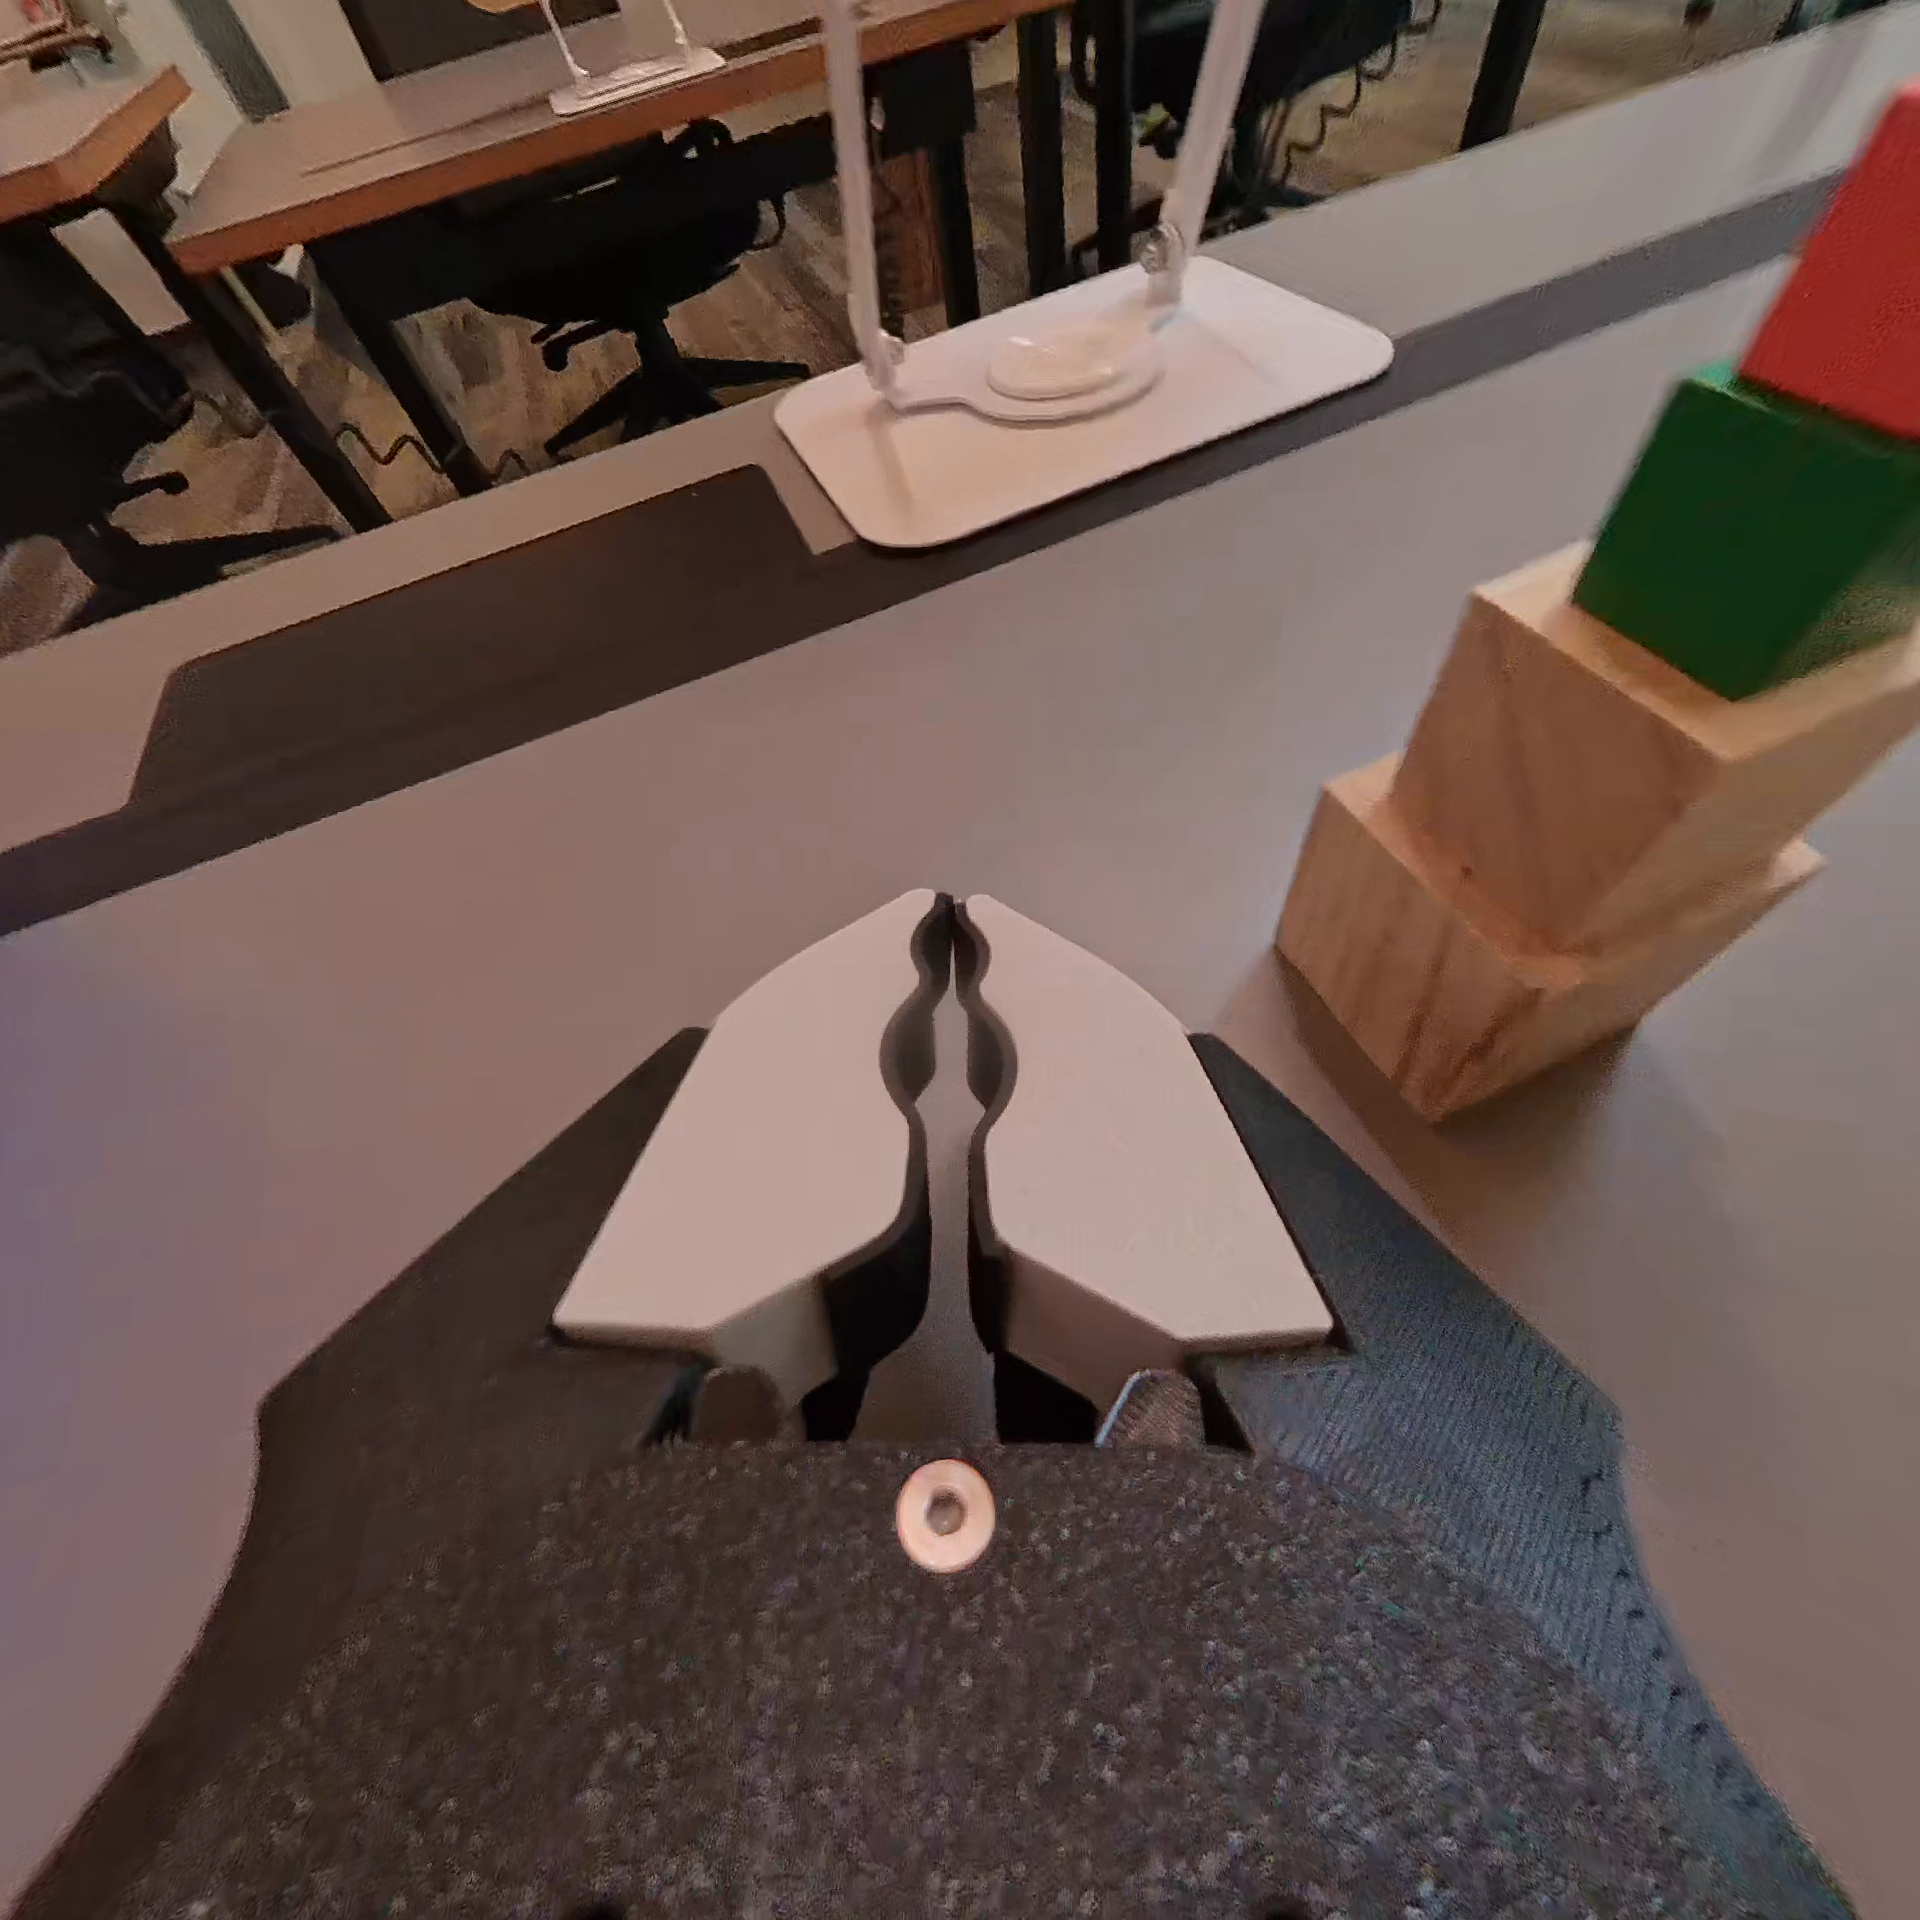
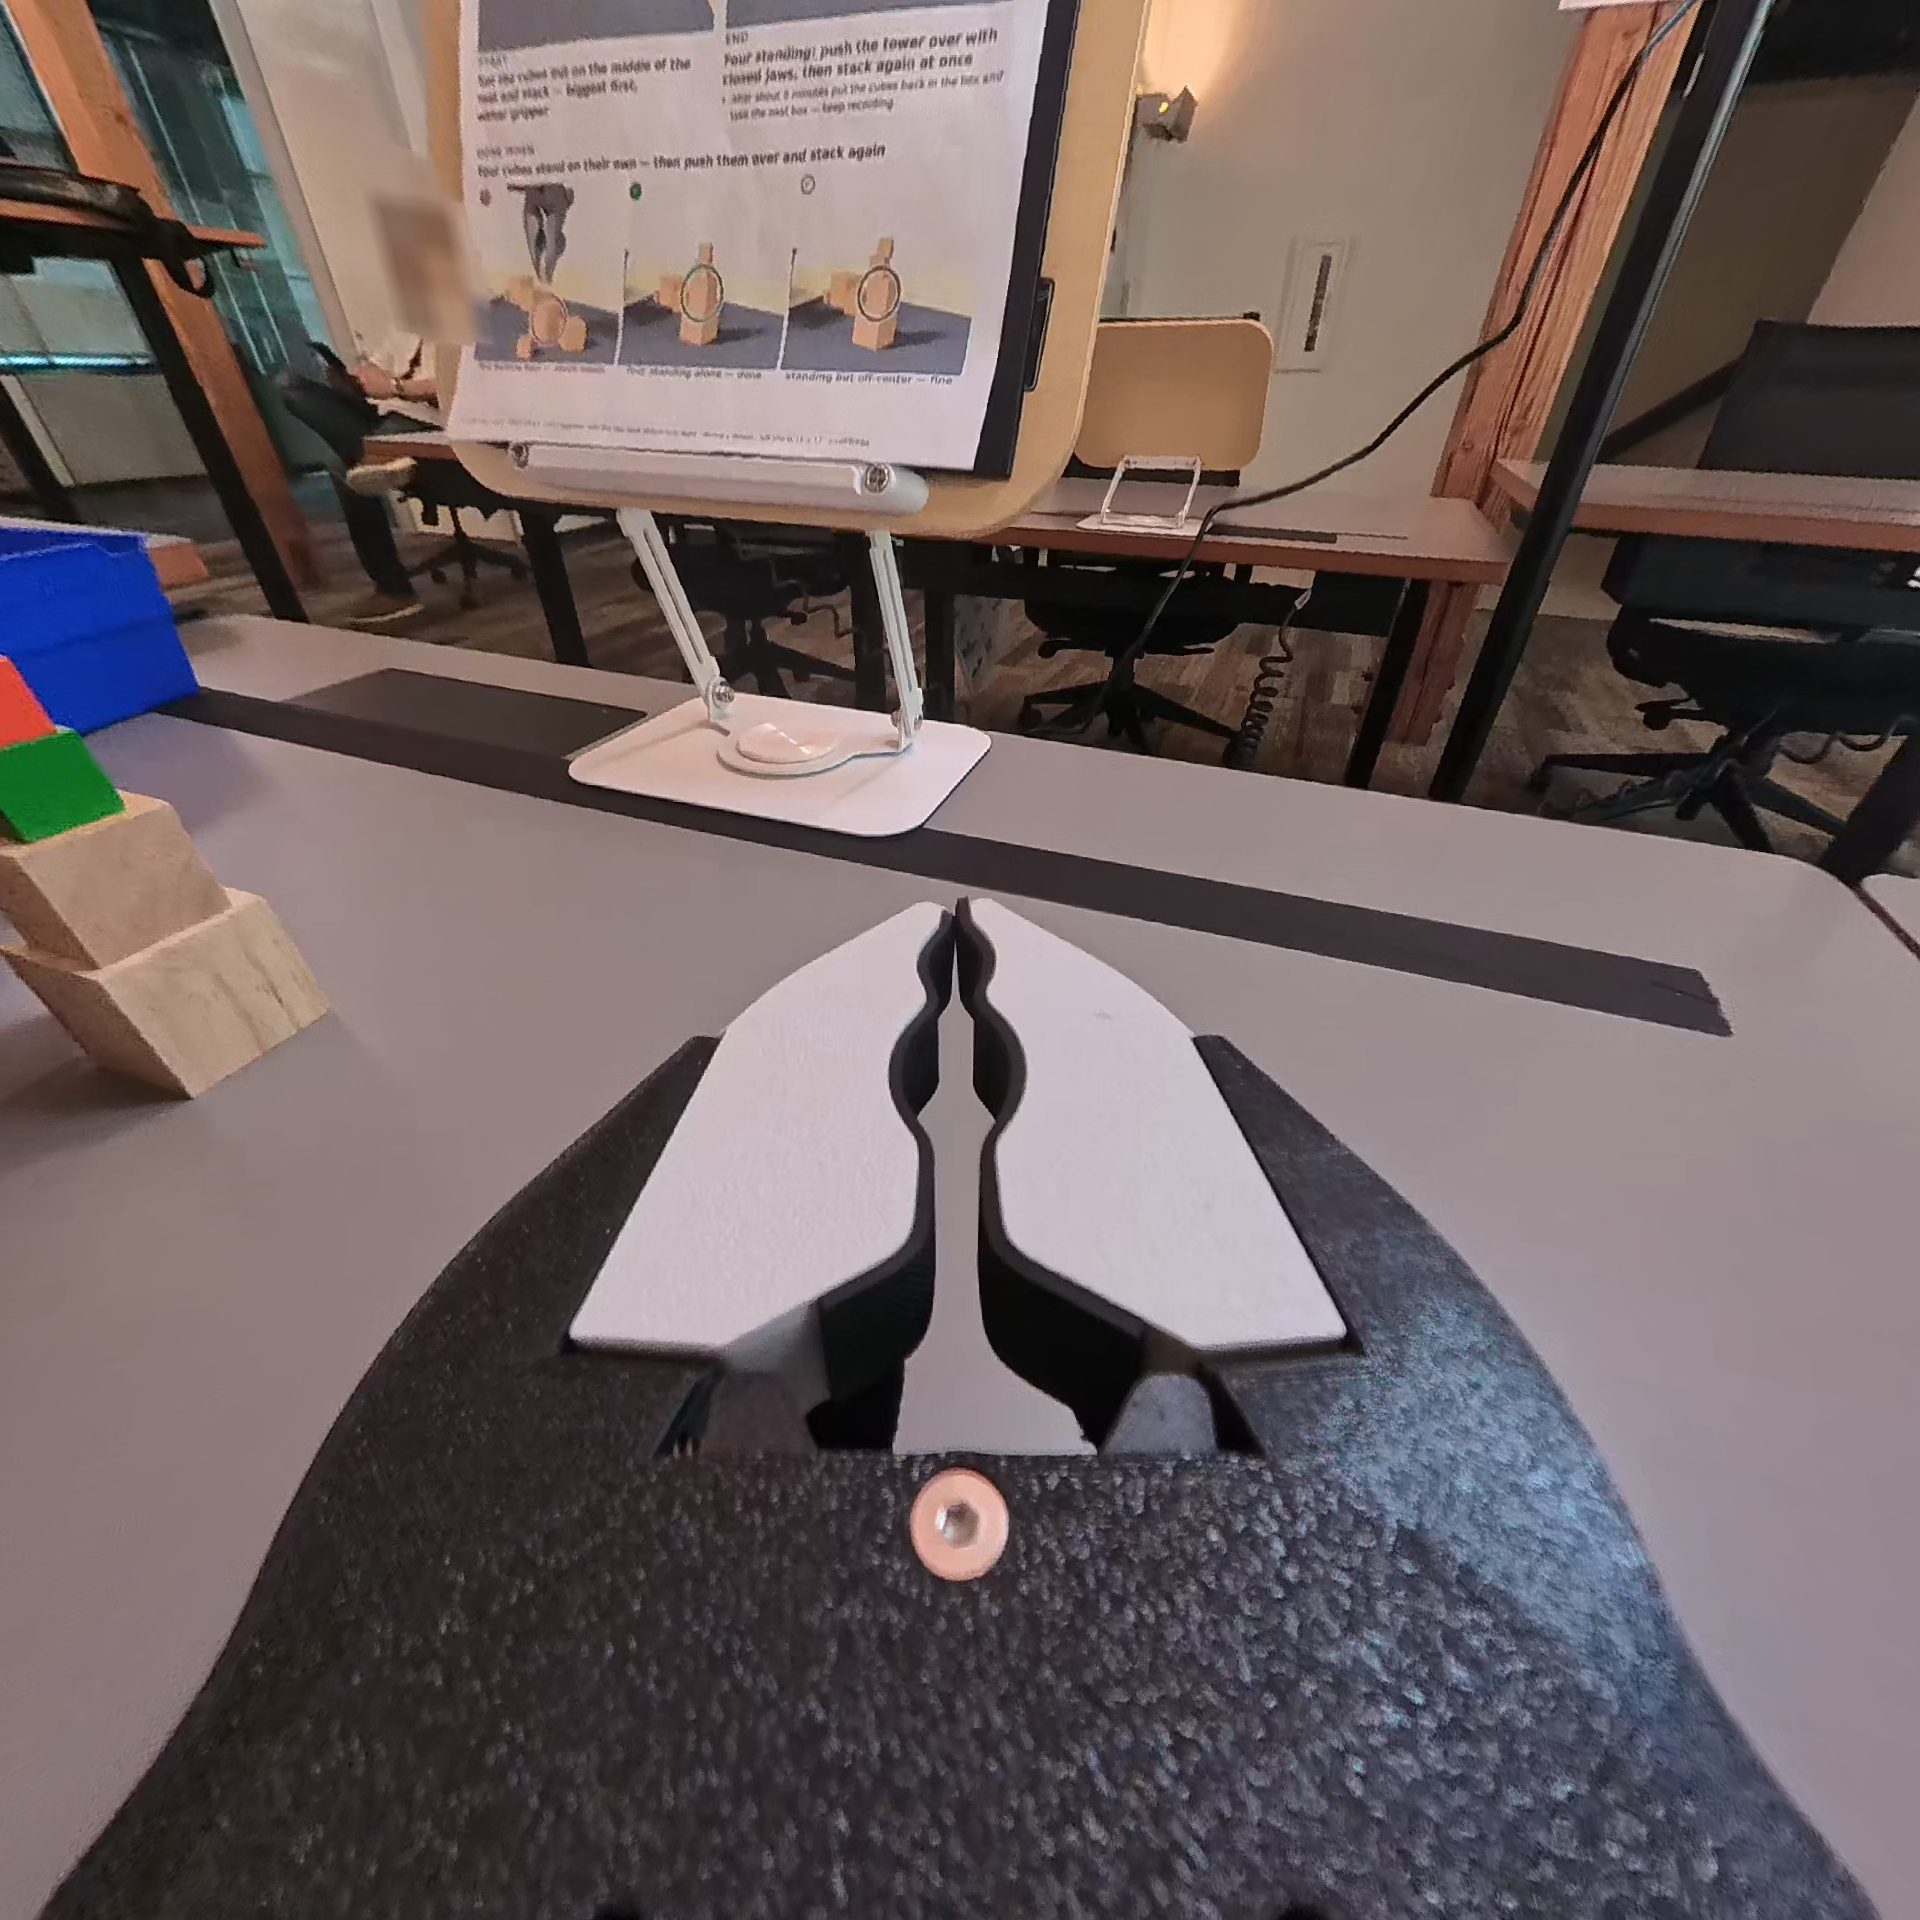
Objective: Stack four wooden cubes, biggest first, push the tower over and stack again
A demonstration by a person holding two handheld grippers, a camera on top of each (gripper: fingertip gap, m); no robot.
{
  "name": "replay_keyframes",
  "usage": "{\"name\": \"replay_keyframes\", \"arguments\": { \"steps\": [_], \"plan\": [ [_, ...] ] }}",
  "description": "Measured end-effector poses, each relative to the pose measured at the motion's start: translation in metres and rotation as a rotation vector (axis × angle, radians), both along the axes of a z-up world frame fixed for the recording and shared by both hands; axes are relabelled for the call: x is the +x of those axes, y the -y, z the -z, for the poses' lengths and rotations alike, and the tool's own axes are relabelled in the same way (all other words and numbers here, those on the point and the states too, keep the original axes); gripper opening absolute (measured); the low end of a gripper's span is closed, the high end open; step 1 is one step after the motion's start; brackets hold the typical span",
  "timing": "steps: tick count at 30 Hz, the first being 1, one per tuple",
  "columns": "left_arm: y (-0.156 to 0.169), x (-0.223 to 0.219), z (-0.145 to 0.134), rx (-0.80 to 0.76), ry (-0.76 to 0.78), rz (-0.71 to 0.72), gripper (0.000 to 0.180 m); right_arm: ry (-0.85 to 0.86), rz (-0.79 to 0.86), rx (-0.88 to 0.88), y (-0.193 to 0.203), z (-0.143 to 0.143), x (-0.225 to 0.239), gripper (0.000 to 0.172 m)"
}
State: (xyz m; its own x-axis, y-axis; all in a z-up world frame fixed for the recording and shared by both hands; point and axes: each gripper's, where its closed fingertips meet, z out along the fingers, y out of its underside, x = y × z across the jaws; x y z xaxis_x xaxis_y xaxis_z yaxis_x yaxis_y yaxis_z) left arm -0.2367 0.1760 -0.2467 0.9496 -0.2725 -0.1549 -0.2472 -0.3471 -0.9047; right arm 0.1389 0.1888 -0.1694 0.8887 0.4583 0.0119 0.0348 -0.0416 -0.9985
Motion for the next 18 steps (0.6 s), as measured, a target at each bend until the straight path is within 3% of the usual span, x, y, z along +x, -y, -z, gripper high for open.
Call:
{"name": "replay_keyframes", "arguments": {
  "steps": [12,18],
  "plan": [
    [-0.002,0.019,0.010,-0.021,-0.166,-0.005,0.000,-0.058,-0.013,0.058,0.008,-0.027,0.002,0.000],
    [-0.016,0.113,-0.006,0.064,-0.387,0.184,0.000,-0.060,-0.017,0.078,0.011,-0.033,0.001,0.000]
  ]
}}
